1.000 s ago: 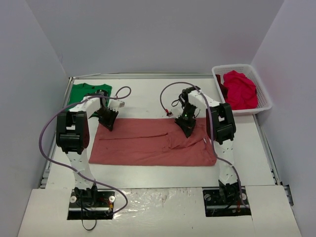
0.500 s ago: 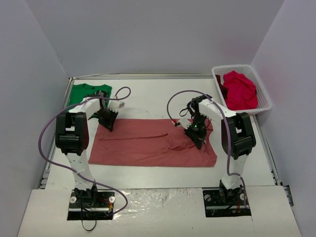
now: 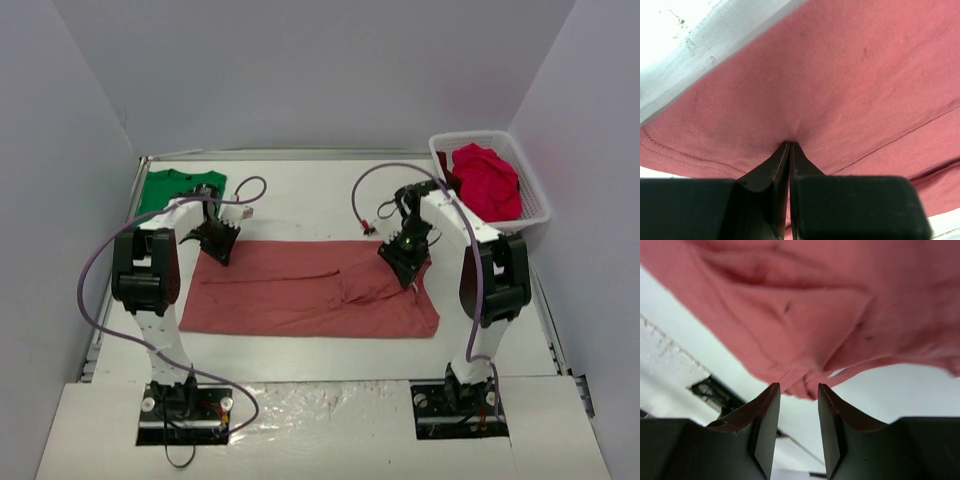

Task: Fold and stack the t-shirts
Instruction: Fold the other side of the tshirt into a rectangle

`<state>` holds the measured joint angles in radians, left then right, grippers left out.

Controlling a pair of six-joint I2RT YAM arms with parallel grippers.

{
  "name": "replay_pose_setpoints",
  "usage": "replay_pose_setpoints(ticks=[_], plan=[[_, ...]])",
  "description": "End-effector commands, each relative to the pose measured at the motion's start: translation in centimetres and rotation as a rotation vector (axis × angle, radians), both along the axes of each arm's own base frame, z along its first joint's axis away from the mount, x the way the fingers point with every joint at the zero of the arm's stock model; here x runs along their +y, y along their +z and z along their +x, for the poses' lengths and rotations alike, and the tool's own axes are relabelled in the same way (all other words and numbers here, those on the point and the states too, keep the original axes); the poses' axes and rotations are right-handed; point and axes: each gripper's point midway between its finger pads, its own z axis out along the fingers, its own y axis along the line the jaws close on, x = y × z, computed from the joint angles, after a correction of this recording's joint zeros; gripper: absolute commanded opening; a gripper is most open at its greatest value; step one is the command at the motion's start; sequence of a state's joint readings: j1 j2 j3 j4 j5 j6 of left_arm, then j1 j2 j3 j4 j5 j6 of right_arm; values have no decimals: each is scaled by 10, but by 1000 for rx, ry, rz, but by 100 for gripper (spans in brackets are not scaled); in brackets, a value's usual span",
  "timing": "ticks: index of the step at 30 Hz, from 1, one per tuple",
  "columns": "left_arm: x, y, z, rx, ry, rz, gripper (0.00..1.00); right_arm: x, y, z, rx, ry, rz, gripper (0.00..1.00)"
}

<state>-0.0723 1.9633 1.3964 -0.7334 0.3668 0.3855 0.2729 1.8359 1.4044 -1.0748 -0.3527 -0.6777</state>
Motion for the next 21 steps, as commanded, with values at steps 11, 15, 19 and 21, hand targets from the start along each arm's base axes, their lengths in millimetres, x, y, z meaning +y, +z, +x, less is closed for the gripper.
replay_pose_setpoints(ticks=[11,15,19,21], plan=[[-7,1,-10,16,-20,-23,2,18,-25,64,38,-77,96,28],[-7,0,-10,17,-20,-23,2,19,-32,61,57,-69,106,28],[-8,0,-10,19,-23,-27,2,18,-40,58,69,-65,104,29],[-8,0,-10,19,-23,-27,2,18,-43,58,73,-65,101,29]])
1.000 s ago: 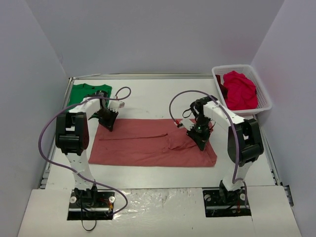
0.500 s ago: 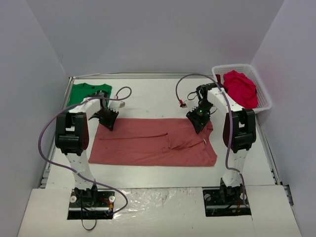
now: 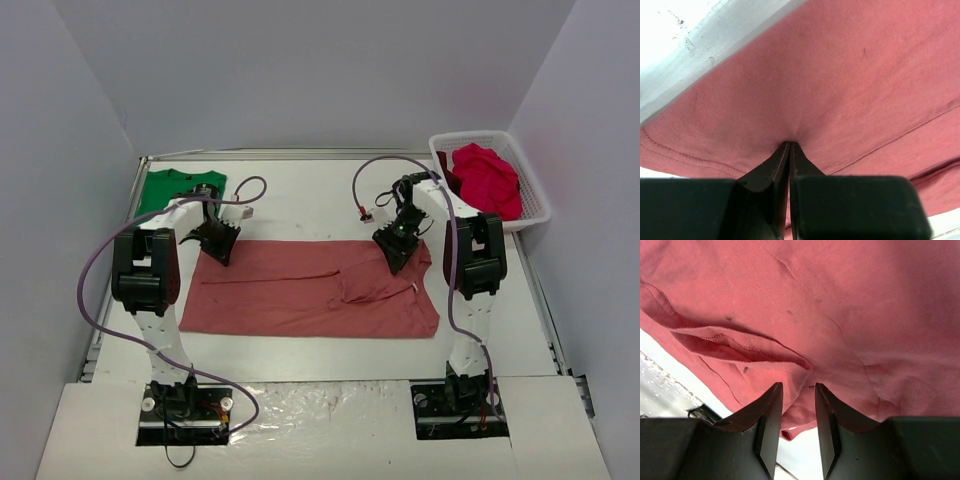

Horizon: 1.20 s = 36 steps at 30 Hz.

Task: Fold and stack the t-shirts
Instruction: Fold the other side of the tshirt into a rectangle

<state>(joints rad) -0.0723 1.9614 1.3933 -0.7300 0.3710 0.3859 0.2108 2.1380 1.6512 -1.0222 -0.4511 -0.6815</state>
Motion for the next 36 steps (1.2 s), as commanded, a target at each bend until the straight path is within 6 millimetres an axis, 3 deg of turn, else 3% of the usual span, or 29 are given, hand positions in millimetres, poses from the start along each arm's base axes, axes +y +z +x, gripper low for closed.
replay_pose_setpoints(ticks=[1,8,12,13,20,28,36], plan=[[-7,1,-10,20,-22,-23,2,1,-2,-10,45,11,6,29],[-8,0,-11,23,-27,-27,2,1,-11,-9,62,10,1,29],[-9,1,-11,25,-29,-33,3,0,-13,-15,74,17,-2,5],[-9,1,-11,25,-29,-33,2,0,-12,-15,71,17,-3,0],[-9,0,-11,26,-29,-31,2,1,21,-16,-1,9,18,0],[-9,2,-10,22,-28,-33,2,1,59,-53,-38,41,65,0],[-12,4,-11,23,-48,-38,2,-24,36,-125,191,132,10,2]])
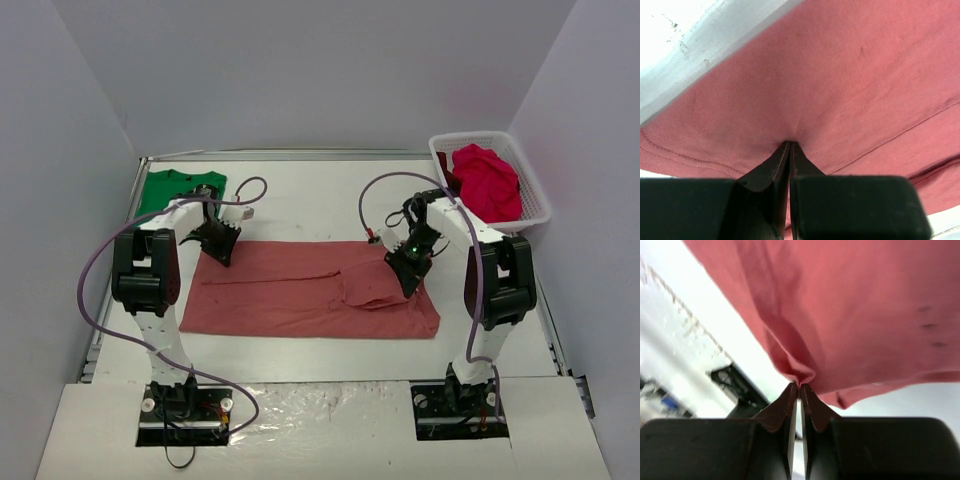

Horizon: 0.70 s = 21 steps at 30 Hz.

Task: Fold and stack the t-shirts
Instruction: Fold the other side of the tshirt into a rectangle, then rotate the tshirt 90 degrees

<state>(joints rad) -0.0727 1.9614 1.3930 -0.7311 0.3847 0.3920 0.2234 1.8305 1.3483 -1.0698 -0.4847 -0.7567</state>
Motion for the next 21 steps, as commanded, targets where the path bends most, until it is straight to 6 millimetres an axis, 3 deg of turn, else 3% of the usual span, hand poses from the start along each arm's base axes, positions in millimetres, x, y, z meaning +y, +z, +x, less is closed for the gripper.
replay_pose_setpoints(ticks=[1,4,5,11,15,16,18,19,21], plan=[[-10,3,-11,24,-44,-25,2,-17,-6,-48,188,75,-47,6],[-11,1,-13,32,-50,-28,2,-21,-16,-61,250,99,-60,16],[-11,0,-14,37,-50,-26,2,-22,-17,-62,256,103,-63,26],[-13,6,-16,37,-63,-35,2,-13,-8,-39,182,81,-22,30],[-18,32,-12,-12,-77,-84,2,-8,7,-25,105,44,0,25],[-21,51,-9,-58,-88,-110,3,-8,7,-25,101,42,-3,20],[-21,71,-5,-113,-88,-124,4,-10,2,-26,104,23,-19,11],[-20,90,-1,-162,-87,-126,4,-11,-3,-26,111,12,-32,0],[-21,107,0,-196,-98,-129,4,-13,-18,-27,119,-15,-58,0]])
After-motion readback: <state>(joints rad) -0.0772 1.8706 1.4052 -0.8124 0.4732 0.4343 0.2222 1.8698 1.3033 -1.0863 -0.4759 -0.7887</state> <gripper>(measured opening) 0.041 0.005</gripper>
